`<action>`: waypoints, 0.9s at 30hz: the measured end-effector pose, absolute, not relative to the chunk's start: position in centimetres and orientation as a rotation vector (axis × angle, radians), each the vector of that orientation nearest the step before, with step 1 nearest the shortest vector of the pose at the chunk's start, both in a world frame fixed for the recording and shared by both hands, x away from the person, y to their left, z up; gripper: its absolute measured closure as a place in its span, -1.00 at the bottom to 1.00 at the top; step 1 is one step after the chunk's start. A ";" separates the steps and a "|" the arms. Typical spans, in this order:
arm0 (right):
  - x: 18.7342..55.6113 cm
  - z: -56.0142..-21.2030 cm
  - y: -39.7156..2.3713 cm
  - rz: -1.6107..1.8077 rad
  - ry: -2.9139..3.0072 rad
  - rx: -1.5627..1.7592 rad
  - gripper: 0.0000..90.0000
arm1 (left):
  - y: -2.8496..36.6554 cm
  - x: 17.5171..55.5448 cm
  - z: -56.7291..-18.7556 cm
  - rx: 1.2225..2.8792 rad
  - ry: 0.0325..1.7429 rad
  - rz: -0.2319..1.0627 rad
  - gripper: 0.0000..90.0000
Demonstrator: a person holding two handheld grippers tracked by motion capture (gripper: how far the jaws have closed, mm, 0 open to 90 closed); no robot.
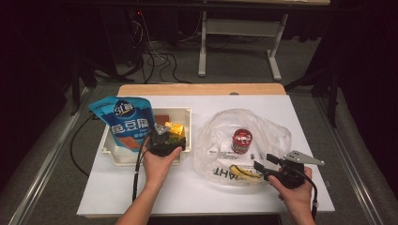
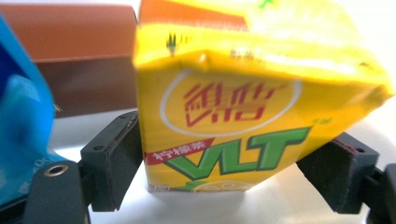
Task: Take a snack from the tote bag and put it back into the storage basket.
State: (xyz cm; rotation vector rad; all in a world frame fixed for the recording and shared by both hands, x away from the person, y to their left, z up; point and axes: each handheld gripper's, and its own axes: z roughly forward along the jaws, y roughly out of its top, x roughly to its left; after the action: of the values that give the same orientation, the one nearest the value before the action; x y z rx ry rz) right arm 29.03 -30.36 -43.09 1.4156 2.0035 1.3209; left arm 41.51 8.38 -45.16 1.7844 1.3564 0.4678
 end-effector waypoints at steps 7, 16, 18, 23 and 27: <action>29.0 -43.1 -30.4 1.317 2.005 1.413 -0.27 | 9.1 40.1 -43.4 1.780 1.303 0.494 -0.51; 29.1 -43.1 -30.5 1.335 2.003 1.410 -0.27 | 12.0 37.2 -42.2 1.657 1.274 0.481 -0.11; 29.1 -43.2 -30.4 1.335 2.006 1.412 -0.27 | 12.6 37.3 -42.9 1.672 1.283 0.463 0.21; 29.2 -43.2 -30.2 1.330 2.014 1.414 -0.27 | 12.0 38.8 -45.3 1.788 1.295 0.369 0.89; 29.2 -43.3 -30.2 1.327 2.015 1.420 -0.27 | 11.0 39.4 -46.1 1.827 1.292 0.365 0.99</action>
State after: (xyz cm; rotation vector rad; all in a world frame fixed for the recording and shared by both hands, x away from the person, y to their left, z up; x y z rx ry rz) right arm 29.16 -30.23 -43.30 1.4195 2.0154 1.3268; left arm 39.43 11.03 -46.14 1.8272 1.2919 0.3646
